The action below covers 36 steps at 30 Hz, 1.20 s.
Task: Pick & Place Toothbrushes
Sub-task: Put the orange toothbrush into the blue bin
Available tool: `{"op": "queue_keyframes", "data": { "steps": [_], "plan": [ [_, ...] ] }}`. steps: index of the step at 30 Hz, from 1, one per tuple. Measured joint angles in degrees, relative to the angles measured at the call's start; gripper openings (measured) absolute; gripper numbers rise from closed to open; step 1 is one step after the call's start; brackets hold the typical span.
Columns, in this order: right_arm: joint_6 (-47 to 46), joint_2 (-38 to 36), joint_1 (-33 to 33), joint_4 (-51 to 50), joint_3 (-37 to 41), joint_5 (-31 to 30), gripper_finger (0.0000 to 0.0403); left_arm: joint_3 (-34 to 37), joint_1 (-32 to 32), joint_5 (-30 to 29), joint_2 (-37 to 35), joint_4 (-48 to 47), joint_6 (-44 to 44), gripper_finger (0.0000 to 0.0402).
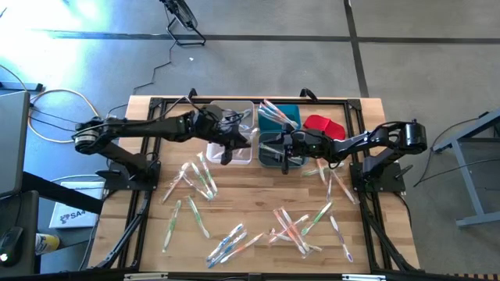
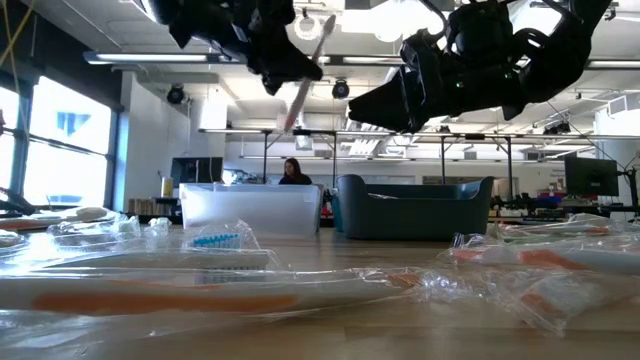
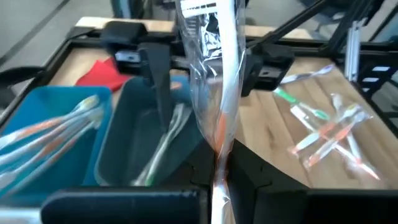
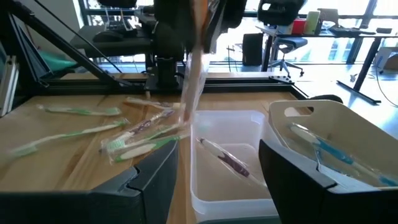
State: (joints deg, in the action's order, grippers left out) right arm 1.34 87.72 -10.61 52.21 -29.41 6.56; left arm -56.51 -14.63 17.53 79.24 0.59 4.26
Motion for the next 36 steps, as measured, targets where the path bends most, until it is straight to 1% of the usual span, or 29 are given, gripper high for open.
{"op": "queue_keyframes", "data": {
  "steps": [7, 11, 18, 23, 28, 36],
  "plan": [
    [0.0, 0.0, 0.0, 0.0, 0.0, 0.0, 0.0217, 0.1, 0.0, 0.2, 6.4, 11.2, -0.2, 0.0019],
    [0.0, 0.0, 0.0, 0.4, 0.0, 0.0, 0.0217, 0.1, 0.0, 3.4, 8.7, 17.4, -0.3, 0.0019],
    [0.0, 0.0, 0.0, 1.2, 0.0, 0.0, 0.0217, 0.0, 0.0, 4.2, 11.6, 22.8, -0.3, 0.0019],
    [0.0, 0.0, 0.1, 1.9, 0.0, 0.1, 0.0215, 0.0, 0.0, 4.2, 12.7, 24.5, -0.3, 0.0019],
    [0.0, 0.0, 0.5, 2.6, 0.0, 0.1, 0.0191, 0.0, 0.0, 4.2, 12.7, 25.9, -0.3, 0.0019],
    [0.0, 0.0, 0.5, 4.2, 0.0, 3.6, 0.0136, 0.0, 0.0, 4.2, 12.7, 26.1, -0.3, 0.0019]
  ]
}}
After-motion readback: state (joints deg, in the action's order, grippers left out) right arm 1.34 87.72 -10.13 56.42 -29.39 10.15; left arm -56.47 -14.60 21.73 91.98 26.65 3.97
